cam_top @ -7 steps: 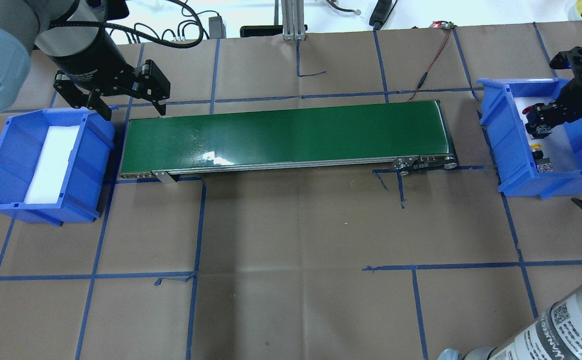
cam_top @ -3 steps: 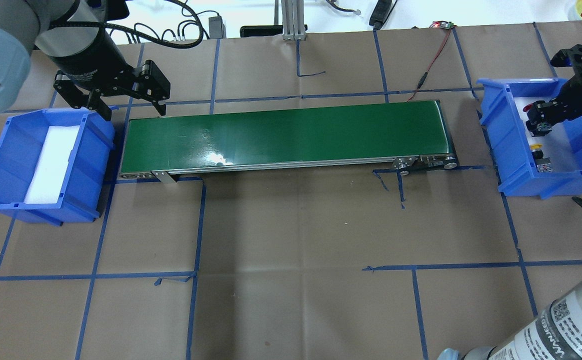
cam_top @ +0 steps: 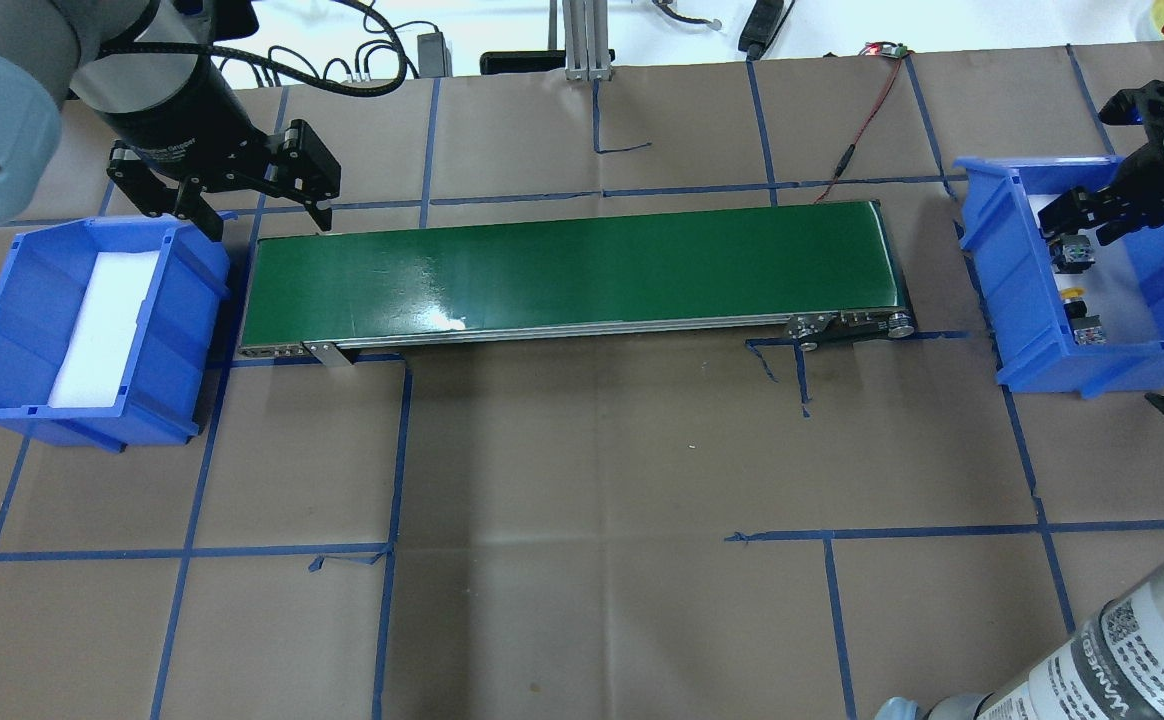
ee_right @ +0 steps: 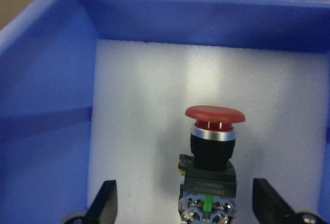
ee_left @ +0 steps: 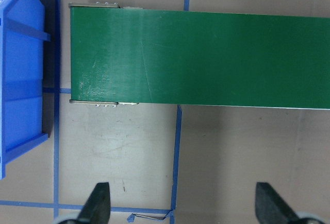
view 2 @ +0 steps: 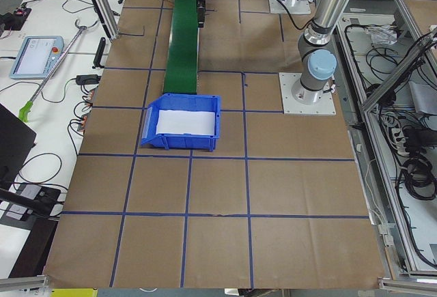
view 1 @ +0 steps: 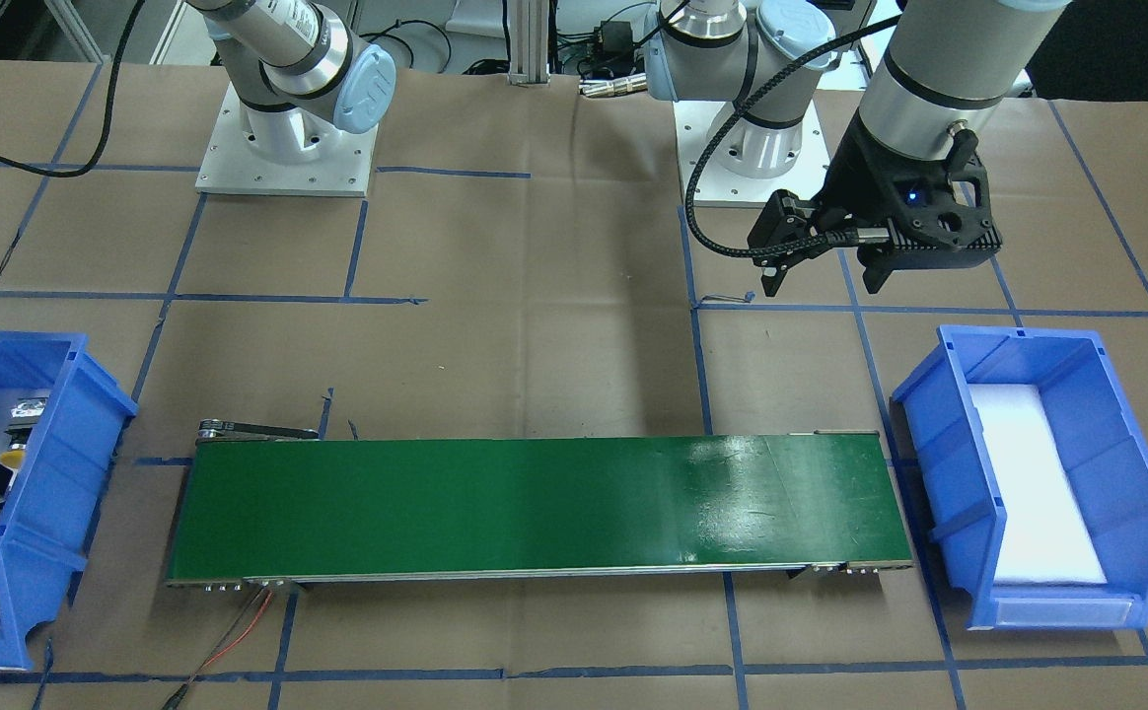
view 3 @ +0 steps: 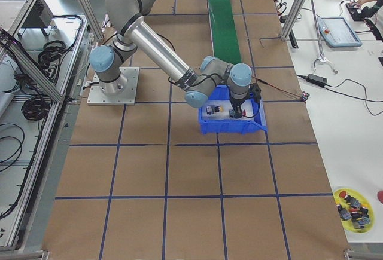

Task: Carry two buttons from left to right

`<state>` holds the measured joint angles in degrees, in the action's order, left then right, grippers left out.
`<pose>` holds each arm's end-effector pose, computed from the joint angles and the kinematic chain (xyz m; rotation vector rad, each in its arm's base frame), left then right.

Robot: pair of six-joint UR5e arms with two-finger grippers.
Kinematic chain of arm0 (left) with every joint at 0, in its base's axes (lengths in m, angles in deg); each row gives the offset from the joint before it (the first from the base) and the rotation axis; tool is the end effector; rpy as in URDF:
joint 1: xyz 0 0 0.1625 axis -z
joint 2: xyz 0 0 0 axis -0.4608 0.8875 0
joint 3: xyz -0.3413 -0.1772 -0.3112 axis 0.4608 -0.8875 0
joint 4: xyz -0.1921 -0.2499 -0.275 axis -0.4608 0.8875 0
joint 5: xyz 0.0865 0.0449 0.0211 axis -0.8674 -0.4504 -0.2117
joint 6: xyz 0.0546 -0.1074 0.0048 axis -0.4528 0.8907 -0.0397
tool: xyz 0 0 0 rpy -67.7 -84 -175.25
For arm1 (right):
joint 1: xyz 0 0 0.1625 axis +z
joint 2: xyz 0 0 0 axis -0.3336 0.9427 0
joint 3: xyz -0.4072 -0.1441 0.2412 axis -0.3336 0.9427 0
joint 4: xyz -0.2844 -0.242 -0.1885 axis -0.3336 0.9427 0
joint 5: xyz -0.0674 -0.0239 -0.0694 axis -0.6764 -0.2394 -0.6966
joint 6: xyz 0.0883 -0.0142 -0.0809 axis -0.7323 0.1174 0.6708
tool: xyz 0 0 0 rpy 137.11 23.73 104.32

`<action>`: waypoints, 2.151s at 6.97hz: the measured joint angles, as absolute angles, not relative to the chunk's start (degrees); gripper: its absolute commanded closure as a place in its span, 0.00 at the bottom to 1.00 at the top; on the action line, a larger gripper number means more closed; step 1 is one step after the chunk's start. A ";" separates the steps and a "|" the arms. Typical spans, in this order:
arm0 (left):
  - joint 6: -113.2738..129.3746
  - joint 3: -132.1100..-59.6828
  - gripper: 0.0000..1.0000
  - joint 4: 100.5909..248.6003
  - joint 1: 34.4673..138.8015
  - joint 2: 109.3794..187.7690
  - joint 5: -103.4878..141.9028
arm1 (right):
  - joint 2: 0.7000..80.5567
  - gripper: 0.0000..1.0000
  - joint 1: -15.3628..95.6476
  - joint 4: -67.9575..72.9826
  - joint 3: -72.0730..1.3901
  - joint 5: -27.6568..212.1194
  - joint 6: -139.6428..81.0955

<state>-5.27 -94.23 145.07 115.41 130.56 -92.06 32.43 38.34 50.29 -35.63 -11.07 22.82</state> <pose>-0.1155 -0.5191 0.5346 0.0939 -3.1351 0.0645 -0.2312 -0.6563 0.2765 -0.0969 3.0207 -0.2075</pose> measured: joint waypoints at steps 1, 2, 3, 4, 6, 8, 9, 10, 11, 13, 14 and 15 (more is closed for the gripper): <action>-5.27 -94.22 0.00 145.06 115.41 130.56 -92.06 | 32.82 0.03 38.34 50.23 -35.58 -10.86 22.82; -5.27 -94.22 0.00 145.06 115.42 130.56 -92.06 | 33.53 0.02 38.35 50.04 -35.47 -10.87 22.80; -5.27 -94.22 0.00 145.06 115.42 130.56 -92.06 | 34.91 0.00 38.35 49.72 -35.08 -11.00 22.76; -5.27 -94.22 0.00 145.06 115.42 130.56 -92.06 | 37.12 0.00 38.40 49.47 -34.39 -11.12 22.75; -5.21 -94.16 0.00 145.06 115.42 130.56 -92.00 | 44.33 0.00 38.73 48.02 -33.63 -11.12 22.85; -5.13 -94.11 0.00 145.07 115.42 130.56 -91.98 | 52.35 0.00 40.55 37.88 -33.44 -10.96 22.32; -5.11 -94.08 0.00 145.06 115.42 130.58 -91.97 | 55.73 0.00 42.77 34.27 -33.37 -11.13 19.15; -5.08 -94.07 0.00 145.07 115.42 130.62 -91.97 | 57.95 0.00 46.18 32.63 -33.22 -11.50 12.55; -5.04 -94.06 0.00 145.06 115.42 130.64 -91.97 | 59.25 0.00 51.11 31.84 -33.00 -11.86 5.77; -4.95 -94.02 0.00 145.06 115.42 130.65 -91.98 | 60.32 0.00 63.17 29.53 -32.92 -14.80 -2.54; -4.91 -93.99 0.00 145.07 115.42 130.68 -91.97 | 61.00 0.00 67.96 27.55 -33.03 -15.85 -7.77; -4.87 -93.97 0.00 145.06 115.41 130.71 -91.98 | 61.80 0.00 70.88 26.12 -33.46 -16.34 -11.49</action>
<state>-4.87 -93.97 145.06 115.41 130.71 -91.98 61.80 70.88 26.12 -33.46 -16.34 -11.49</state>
